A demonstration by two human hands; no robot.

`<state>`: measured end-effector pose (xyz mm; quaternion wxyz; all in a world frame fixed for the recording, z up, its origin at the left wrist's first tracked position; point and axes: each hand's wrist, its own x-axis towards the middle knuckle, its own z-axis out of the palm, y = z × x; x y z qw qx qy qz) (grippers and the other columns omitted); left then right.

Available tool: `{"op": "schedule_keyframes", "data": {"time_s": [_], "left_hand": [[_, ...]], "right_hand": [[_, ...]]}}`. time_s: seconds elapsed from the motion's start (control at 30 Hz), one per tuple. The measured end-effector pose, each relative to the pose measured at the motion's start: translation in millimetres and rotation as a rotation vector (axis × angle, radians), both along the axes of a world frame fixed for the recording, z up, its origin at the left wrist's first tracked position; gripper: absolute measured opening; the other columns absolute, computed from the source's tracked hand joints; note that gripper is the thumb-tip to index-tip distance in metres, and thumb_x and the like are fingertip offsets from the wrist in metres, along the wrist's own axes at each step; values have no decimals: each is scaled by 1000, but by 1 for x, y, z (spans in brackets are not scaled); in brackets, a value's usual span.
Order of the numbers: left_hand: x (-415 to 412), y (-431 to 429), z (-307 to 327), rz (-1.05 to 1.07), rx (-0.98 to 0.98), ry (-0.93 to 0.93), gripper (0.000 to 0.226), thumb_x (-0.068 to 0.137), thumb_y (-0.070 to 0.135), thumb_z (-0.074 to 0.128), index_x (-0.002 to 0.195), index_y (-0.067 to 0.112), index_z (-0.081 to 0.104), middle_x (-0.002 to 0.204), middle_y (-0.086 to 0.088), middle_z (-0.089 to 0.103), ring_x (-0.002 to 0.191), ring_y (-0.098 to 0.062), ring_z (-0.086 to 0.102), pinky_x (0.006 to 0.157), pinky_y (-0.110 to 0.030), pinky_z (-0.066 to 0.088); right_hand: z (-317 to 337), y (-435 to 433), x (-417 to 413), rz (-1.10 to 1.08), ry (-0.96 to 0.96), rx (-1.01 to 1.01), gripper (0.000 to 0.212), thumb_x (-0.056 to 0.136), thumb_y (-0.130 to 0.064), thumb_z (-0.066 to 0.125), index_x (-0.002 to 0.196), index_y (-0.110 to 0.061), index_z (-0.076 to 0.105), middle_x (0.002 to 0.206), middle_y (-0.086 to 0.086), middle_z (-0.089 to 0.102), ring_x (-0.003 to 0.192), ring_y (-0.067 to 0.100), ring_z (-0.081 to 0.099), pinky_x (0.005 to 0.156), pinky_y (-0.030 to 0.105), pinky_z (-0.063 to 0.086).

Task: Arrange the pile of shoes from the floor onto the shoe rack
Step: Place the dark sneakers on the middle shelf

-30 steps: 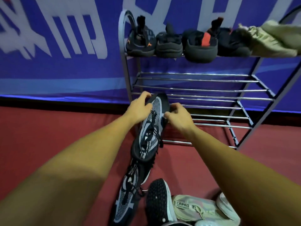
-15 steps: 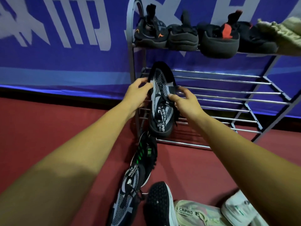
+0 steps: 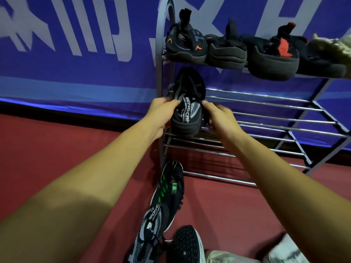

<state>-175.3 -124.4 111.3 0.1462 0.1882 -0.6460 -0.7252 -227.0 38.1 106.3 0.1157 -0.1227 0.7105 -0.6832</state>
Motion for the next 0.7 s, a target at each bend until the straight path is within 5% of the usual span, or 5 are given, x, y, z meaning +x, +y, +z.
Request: {"op": "schedule_keyframes", "data": {"time_s": [0.17,0.4,0.57,0.7], "left_hand": [[-15,-3,-1,114,41,12,11,94,19,64,103,14,69,90,-6,76,77,-15,74,54,-20,52],[-17,-17,-10,-10,-226,-69,34,90,28,54,120,22,70,107,4,75,89,-9,66,64,-21,47],[-19,-19,-5,-78,-537,-188,47,89,40,54,134,32,61,127,9,67,116,-12,61,103,-30,47],[-28,-16,-2,-52,-560,-151,47,89,35,60,136,37,59,123,8,68,115,-13,62,104,-33,48]], "right_hand": [[-11,2,-8,52,109,71,28,93,-40,67,113,-21,70,98,-15,73,61,-11,58,53,8,44],[-20,-14,-14,113,97,30,21,92,-27,70,112,-21,71,78,-24,71,60,-12,58,53,6,42],[-24,-13,-21,41,58,13,20,93,-27,67,108,-16,72,78,-15,70,55,-9,57,51,6,41],[-24,-12,-22,22,113,31,21,94,-22,66,111,-12,72,66,-17,65,52,-6,54,53,7,42]]}}
